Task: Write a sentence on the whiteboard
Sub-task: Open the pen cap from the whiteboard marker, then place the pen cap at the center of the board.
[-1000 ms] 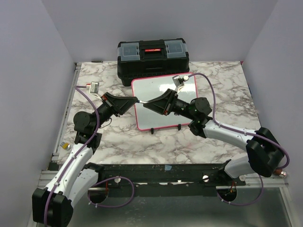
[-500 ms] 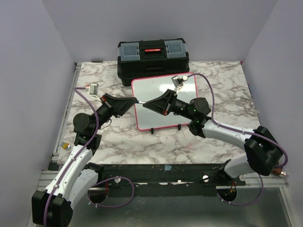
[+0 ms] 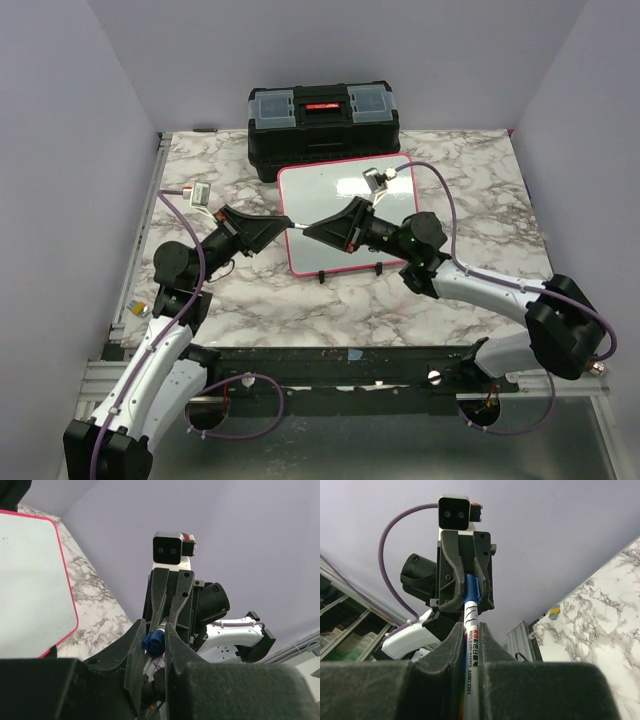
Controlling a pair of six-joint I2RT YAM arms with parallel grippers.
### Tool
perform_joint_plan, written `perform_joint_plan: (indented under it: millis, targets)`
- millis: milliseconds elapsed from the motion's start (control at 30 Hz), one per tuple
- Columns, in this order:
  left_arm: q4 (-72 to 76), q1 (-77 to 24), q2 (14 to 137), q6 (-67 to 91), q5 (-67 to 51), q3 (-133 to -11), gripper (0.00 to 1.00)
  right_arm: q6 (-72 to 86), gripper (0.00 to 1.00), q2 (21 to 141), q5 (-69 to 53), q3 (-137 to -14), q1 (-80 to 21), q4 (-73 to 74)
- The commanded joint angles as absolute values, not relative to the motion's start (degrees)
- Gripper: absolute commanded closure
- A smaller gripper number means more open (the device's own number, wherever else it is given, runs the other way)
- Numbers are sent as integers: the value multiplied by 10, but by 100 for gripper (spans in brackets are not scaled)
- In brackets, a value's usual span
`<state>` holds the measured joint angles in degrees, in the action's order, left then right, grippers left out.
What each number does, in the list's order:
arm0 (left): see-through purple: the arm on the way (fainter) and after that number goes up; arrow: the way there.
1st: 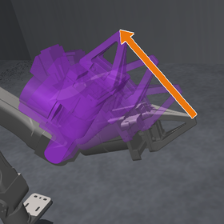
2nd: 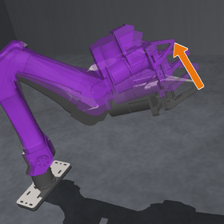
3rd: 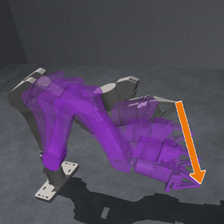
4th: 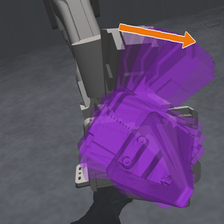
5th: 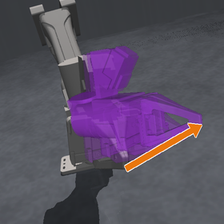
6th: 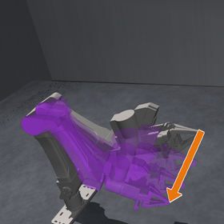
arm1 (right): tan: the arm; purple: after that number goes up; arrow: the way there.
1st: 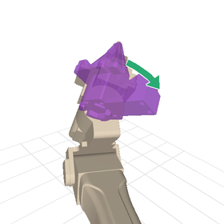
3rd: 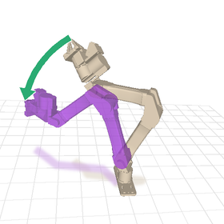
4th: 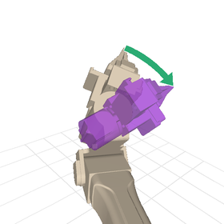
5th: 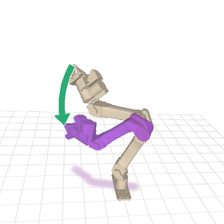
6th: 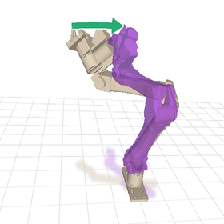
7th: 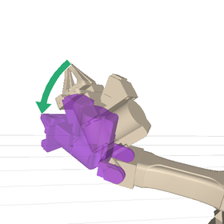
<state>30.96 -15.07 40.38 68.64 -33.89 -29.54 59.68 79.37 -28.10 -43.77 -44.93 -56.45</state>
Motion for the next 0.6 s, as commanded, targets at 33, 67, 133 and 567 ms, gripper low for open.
perform_joint_plan:
  millis: [33,67,133,567]
  targets:
    - [262,-117,386,669,-296,-289,100,578,99,749,-255,-420,-443,-579]
    - [255,-111,382,670,-295,-287,100,577,99,746,-254,-417,-443,-578]
    - [245,-97,375,678,-294,-283,100,572,99,736,-249,-411,-444,-574]
    - [22,-30,354,622,-211,-297,100,505,99,682,-220,-406,-443,-465]
